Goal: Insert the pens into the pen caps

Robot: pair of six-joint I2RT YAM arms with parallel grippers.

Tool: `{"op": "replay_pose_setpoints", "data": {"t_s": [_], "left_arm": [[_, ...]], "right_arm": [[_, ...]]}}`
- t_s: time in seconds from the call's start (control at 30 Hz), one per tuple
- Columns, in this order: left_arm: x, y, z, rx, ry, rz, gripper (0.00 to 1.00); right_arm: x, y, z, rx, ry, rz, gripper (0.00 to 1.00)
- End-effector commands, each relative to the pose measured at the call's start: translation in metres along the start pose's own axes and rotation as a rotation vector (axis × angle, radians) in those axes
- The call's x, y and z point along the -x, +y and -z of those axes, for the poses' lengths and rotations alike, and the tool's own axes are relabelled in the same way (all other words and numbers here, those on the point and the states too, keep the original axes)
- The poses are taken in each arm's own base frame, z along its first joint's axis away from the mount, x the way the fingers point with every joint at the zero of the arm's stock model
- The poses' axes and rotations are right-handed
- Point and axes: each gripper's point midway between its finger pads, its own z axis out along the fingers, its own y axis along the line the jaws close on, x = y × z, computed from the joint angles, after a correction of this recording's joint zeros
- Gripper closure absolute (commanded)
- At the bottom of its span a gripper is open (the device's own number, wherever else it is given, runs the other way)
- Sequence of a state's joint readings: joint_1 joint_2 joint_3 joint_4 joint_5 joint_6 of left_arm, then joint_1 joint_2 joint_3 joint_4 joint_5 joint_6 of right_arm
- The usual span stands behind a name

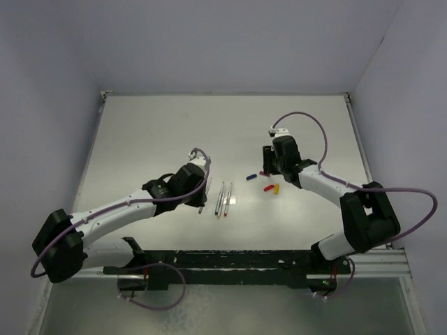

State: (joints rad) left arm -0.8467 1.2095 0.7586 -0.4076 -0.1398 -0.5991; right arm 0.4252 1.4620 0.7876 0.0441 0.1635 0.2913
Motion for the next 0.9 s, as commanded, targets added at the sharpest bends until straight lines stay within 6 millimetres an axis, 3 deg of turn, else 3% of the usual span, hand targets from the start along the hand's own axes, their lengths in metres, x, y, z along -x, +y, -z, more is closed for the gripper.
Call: {"op": "replay_pose_setpoints", "data": {"t_s": [0.0,0.87], "left_arm": [[0.012,-0.012,0.005,-0.065,-0.057,0.0,1.0],[0.021,-0.01,-0.007,-0.045,-0.049,-0.033,1.0]], "right_arm": [[0.006,0.006,-0.005,0.026,0.031,0.052,0.5],[-0.011,0.012,-0.028,0.039,0.152,0.079,0.51]]}}
